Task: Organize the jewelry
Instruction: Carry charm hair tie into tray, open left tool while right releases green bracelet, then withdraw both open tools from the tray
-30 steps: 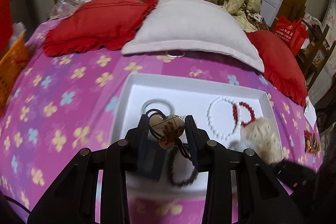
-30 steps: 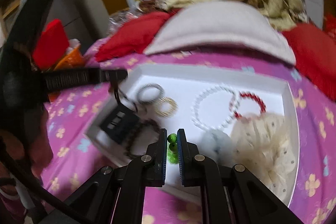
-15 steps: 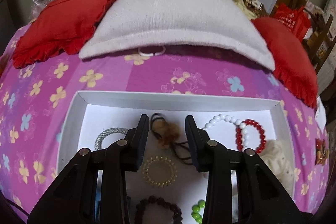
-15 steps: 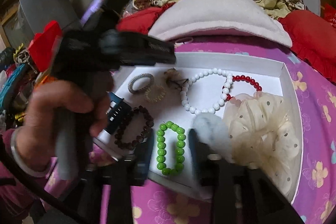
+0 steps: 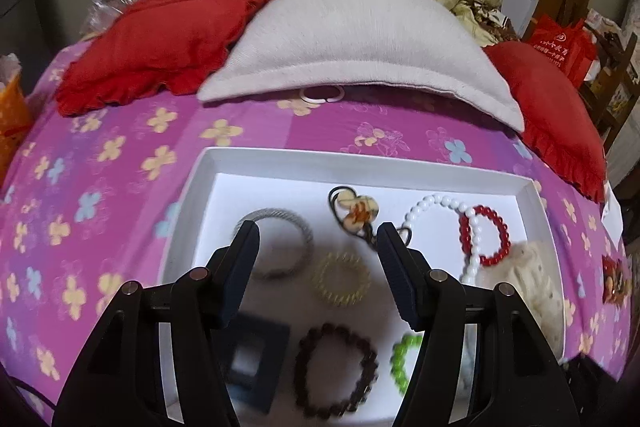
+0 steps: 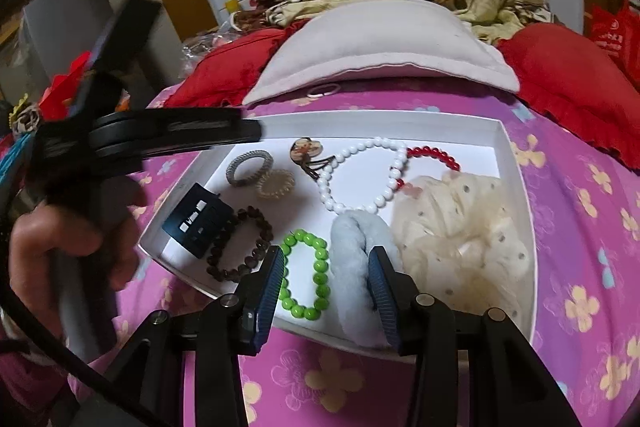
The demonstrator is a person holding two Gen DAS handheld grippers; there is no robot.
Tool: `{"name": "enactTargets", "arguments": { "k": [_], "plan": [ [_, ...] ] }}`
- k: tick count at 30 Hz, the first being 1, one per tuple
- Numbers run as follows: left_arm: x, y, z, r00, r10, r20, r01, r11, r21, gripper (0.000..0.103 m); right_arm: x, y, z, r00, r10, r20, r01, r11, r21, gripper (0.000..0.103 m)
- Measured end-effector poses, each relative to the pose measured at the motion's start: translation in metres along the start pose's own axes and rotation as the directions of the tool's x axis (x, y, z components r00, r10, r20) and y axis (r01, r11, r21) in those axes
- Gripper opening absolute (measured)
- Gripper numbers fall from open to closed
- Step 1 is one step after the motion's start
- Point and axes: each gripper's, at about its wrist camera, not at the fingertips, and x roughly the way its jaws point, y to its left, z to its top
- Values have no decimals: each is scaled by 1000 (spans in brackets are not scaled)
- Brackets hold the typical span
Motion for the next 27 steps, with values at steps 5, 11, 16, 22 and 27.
{"name": "enactTargets", "arguments": {
  "k": [5,11,16,22,27],
  "plan": [
    [-33,2,-23,998,33,56,-35,999,41,61,-14,-1,-6,999,-53,12,53,999,14,42],
    [-68,3,-51,994,32,104,-37,998,45,61,-38,6,-11,993,-113,44,113,994,12,51],
    [-98,-2,-74,987,36,157,-44,998,50,61,-59,18,-16,982,-166,95,168,986,-13,66],
    [-121,-8,-96,982,53,183,-65,996,57,61,-82,26,-21,976,-173,135,175,985,-2,66],
    [-137,-9,-104,975,60,214,-71,997,43,61,-94,28,-23,969,-194,150,198,980,-13,67]
  ]
}}
